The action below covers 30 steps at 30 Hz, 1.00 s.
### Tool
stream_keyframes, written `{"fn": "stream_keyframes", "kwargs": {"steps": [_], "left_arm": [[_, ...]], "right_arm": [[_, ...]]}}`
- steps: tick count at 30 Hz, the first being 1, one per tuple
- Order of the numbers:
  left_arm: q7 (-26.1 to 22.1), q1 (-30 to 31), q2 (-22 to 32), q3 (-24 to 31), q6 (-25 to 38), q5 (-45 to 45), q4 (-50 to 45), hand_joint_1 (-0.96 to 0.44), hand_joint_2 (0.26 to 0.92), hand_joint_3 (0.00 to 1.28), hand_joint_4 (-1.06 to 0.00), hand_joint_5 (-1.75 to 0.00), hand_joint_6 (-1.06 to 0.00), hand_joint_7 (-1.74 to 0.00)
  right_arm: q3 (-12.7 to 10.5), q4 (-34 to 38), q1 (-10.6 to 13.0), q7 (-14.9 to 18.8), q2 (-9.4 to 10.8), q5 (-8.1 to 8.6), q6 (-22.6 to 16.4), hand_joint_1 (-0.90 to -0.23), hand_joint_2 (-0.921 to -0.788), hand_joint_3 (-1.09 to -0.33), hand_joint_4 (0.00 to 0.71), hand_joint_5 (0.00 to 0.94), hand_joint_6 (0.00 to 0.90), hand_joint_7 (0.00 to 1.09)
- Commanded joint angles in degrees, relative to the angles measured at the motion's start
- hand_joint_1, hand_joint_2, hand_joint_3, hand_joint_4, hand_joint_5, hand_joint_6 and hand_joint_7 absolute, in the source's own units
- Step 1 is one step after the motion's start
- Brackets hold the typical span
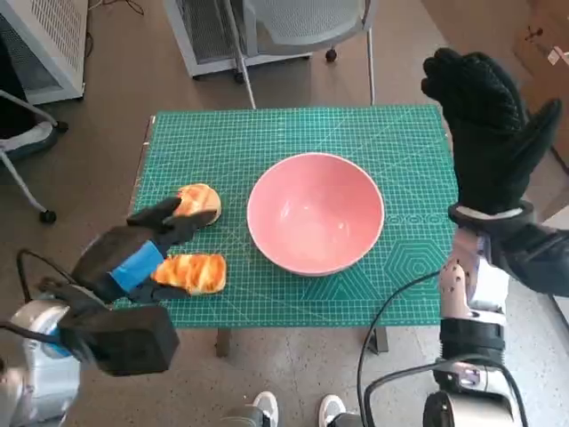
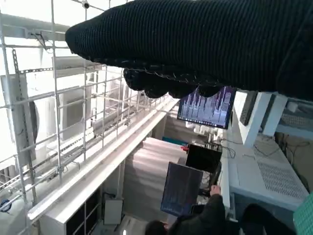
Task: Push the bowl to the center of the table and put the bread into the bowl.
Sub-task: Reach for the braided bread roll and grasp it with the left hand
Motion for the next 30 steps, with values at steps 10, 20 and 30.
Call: {"fn": "stream_keyframes", "kwargs": {"steps": [10, 20, 30], "left_arm": [[-2.9, -1.1, 1.0, -5.2, 1.1, 4.0, 6.2, -0.18, 0.731, 0.01, -0.20, 0.00, -0.38, 0.00], [-4.6, -4.2, -0.6, -9.4, 5.1, 6.8, 13.0, -0.14, 0.747, 0.01, -0.18, 0.00, -0.37, 0.00], [3.1, -7.6, -4.2, -12.9, 2.0, 8.6, 26.2, -0.03, 0.806, 0.02, -0.35, -0.03, -0.49, -0.03]], "right_arm": [[-0.1, 1.4, 1.0, 1.2, 0.4, 1.10, 0.4, -0.588, -0.921, -0.554, 0.374, 0.006, 0.434, 0.02], [-0.2, 1.6, 0.8, 1.2, 0.5, 1.06, 0.4, -0.591, -0.921, -0.552, 0.376, 0.005, 0.436, 0.02], [-0.3, 1.0, 1.4, 0.9, 0.8, 0.99, 0.3, -0.591, -0.921, -0.551, 0.378, 0.004, 0.438, 0.02]]}}
